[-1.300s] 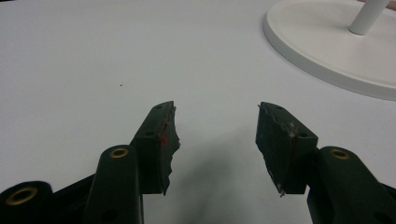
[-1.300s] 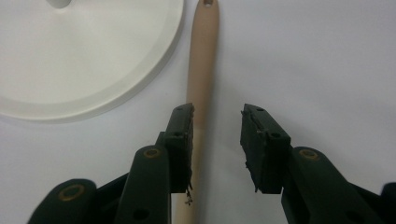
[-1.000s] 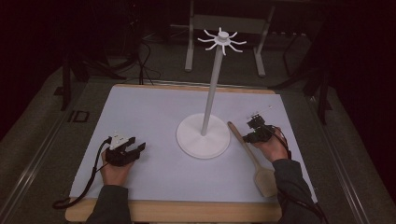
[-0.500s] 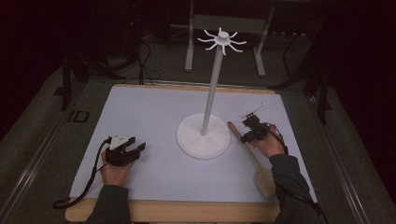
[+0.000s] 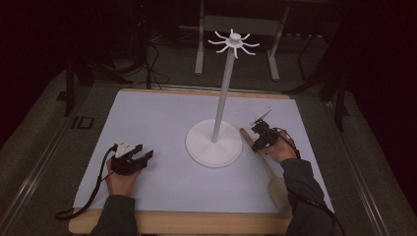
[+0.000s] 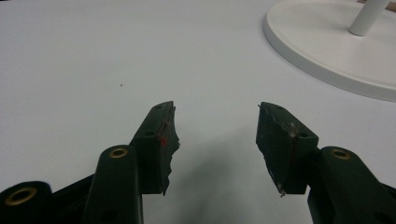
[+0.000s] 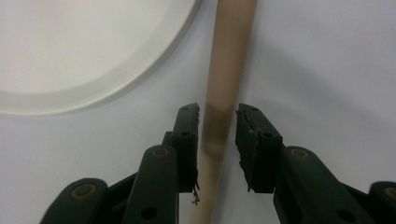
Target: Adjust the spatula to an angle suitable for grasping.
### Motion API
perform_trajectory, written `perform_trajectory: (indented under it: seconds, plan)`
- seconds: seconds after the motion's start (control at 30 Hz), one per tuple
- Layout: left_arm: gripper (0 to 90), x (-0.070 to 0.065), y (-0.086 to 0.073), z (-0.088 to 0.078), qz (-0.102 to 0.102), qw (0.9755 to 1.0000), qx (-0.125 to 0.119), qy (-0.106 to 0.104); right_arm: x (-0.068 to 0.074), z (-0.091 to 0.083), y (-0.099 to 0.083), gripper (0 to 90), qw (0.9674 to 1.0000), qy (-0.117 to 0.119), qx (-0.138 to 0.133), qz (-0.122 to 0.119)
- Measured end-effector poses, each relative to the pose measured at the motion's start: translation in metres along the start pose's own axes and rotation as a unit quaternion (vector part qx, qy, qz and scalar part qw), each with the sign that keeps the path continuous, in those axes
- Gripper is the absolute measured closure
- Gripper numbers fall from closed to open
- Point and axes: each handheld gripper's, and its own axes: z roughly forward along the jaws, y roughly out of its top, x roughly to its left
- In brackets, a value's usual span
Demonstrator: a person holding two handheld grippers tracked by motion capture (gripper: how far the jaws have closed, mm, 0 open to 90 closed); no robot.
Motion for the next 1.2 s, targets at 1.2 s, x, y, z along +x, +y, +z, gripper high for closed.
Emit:
perform_trajectory:
  seconds: [1.2]
  plan:
    - [47.3, 0.001, 0.000, 0.000, -0.004, 1.0000, -0.002, -0.001, 0.000, -0.006, -0.001, 74.9, 0.9995, -0.009, -0.021, 0.023]
